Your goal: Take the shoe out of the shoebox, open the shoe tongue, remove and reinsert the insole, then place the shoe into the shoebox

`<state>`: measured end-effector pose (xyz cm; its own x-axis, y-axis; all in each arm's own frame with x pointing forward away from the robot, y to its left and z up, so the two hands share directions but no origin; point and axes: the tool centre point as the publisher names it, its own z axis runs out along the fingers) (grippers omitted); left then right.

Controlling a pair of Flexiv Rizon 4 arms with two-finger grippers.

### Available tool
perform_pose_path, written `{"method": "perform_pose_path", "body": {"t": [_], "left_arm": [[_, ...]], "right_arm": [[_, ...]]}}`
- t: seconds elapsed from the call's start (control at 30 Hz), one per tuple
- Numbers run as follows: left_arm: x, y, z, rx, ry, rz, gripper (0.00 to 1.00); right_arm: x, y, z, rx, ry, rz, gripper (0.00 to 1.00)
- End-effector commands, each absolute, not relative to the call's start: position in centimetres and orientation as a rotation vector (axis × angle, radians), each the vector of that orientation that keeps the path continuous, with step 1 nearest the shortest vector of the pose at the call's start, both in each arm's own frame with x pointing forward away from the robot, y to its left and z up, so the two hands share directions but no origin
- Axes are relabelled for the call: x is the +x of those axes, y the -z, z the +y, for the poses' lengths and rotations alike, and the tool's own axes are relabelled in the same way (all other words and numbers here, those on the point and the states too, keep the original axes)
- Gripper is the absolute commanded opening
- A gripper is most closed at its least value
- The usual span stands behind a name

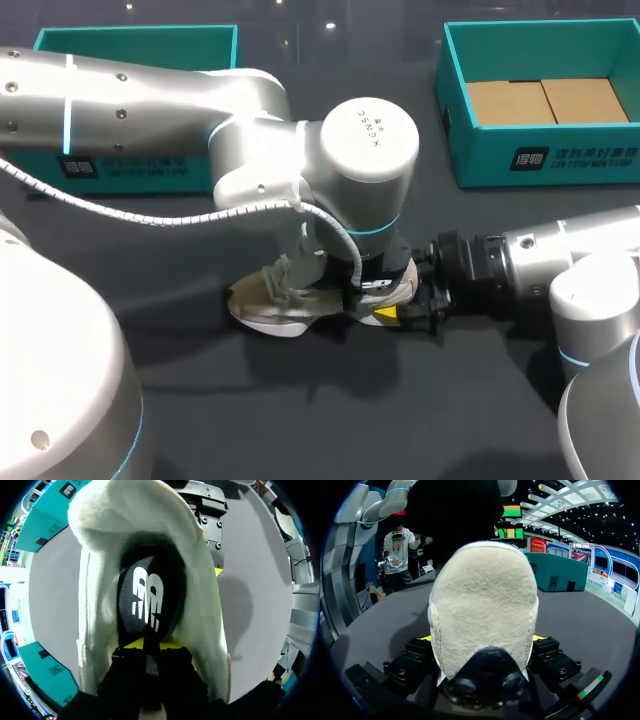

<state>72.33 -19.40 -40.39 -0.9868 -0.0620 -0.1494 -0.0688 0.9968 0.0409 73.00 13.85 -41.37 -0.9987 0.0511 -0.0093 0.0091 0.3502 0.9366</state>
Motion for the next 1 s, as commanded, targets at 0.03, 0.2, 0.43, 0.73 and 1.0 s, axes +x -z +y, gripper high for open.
{"method": "perform_pose_path", "body": {"t": [0.03, 0.2, 0.43, 0.73, 1.0], "left_arm": [[74.3, 42.6, -19.3, -0.11, -0.076, 3.003, 0.02], [74.6, 42.4, -18.9, -0.118, -0.046, 3.029, 0.0], [74.0, 41.4, -18.0, -0.069, 0.101, 3.131, 0.0], [73.0, 38.9, -16.3, -0.021, 0.353, 3.171, 0.0], [72.4, 38.1, -15.8, -0.008, 0.477, 3.169, 0.0]], "right_arm": [[72.8, 41.2, 14.0, 0.056, -1.762, 2.555, 0.0], [72.8, 41.2, 14.0, 0.056, -1.762, 2.555, 0.0], [72.8, 41.2, 14.0, 0.056, -1.762, 2.555, 0.0], [72.8, 41.2, 14.0, 0.056, -1.762, 2.555, 0.0], [72.8, 41.2, 14.0, 0.056, -1.762, 2.555, 0.0]]}}
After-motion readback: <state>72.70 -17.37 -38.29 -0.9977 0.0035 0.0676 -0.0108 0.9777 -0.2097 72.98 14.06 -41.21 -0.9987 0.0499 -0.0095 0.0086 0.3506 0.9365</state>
